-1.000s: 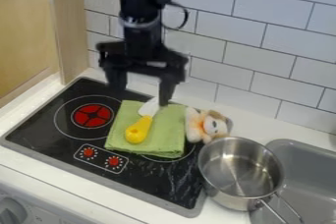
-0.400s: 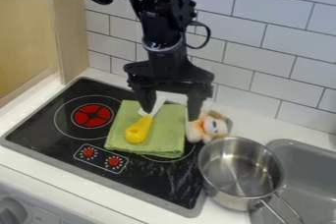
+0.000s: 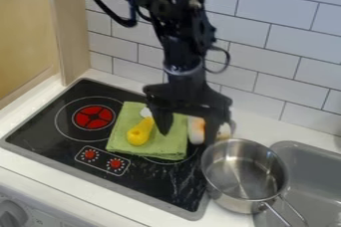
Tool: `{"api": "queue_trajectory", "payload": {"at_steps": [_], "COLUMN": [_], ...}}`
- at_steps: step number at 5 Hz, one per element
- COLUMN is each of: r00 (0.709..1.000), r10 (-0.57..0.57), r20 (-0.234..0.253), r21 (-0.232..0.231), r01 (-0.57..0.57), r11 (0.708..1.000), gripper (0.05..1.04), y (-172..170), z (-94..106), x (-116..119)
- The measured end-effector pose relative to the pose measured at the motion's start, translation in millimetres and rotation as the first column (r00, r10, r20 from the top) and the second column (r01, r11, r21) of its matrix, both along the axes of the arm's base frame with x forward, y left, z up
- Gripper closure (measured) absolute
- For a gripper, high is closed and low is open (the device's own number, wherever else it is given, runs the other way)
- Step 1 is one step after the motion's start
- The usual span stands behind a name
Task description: Moved the silver dish to the left edge of the stove
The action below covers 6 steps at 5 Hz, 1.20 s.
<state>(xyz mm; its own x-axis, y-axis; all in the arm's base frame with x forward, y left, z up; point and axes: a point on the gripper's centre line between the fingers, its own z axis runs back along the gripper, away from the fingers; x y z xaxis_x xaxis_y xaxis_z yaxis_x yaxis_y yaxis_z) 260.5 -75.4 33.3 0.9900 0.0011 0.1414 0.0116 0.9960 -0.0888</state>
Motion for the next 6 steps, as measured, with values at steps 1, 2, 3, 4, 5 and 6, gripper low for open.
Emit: {"api": "queue_trajectory", "payload": {"at_steps": [1, 2, 3, 4, 5, 6], "r00": [0.999, 0.997, 0.996, 0.996, 0.995, 0.994], "r10": [-0.033, -0.052, -0.063, -0.048, -0.046, -0.044], "r20": [-0.030, -0.058, -0.067, -0.070, -0.083, -0.101], "r21": [0.011, 0.017, 0.016, 0.037, 0.048, 0.060], "r01": [0.033, 0.053, 0.064, 0.051, 0.050, 0.050], "r11": [0.999, 0.998, 0.998, 0.998, 0.998, 0.997], "gripper": [0.085, 0.085, 0.137, 0.444, 0.750, 0.948], "y": [-11.8, -16.8, -26.2, -23.0, -22.0, -19.9], "z": [-8.0, -17.0, -22.0, -24.8, -28.8, -30.1], "x": [-2.5, -5.6, -1.3, -0.6, -1.7, -4.5]}}
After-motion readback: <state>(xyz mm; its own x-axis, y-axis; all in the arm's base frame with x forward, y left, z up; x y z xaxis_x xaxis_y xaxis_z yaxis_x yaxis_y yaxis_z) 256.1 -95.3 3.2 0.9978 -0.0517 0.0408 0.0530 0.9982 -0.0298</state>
